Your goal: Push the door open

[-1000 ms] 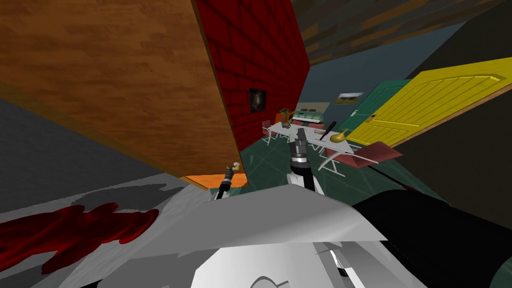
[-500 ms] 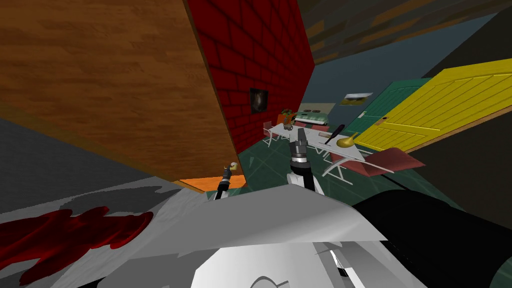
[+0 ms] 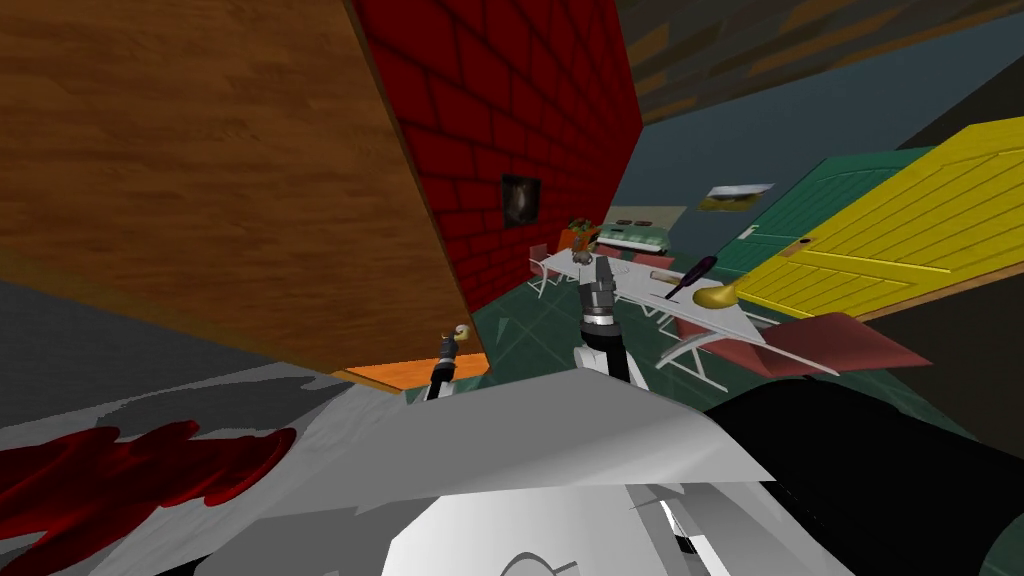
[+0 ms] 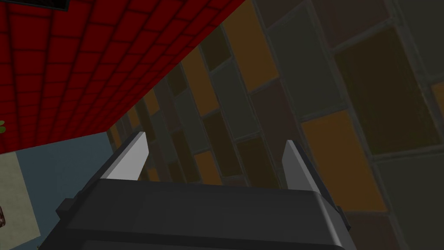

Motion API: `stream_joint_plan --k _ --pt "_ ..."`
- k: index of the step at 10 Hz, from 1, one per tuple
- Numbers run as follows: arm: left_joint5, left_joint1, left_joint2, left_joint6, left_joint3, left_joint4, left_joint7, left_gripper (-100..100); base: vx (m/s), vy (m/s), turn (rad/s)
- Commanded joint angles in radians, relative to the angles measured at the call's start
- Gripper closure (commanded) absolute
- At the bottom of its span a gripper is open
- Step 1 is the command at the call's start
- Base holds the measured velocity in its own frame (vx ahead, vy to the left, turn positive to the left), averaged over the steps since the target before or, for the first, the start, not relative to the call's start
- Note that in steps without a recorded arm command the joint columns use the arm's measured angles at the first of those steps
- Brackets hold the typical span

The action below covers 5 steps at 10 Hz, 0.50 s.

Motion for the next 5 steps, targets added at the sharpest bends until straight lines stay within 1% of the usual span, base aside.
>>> stream_joint_plan --k 1,3,4,5 --pt "0.008 -0.004 -0.001 -0.001 0.014 -0.005 -0.008 100 0.17 -0.087 0.037" --pt "0.018 -0.005 -0.003 0.001 0.031 -0.002 -0.018 100 0.17 -0.111 0.055" --pt "0.017 -0.003 0.002 0.002 0.03 0.002 -0.015 100 0.076 -0.025 0.035" --pt "0.027 -0.004 0.005 0.001 0.048 0.003 -0.023 100 0.144 -0.04 0.066"
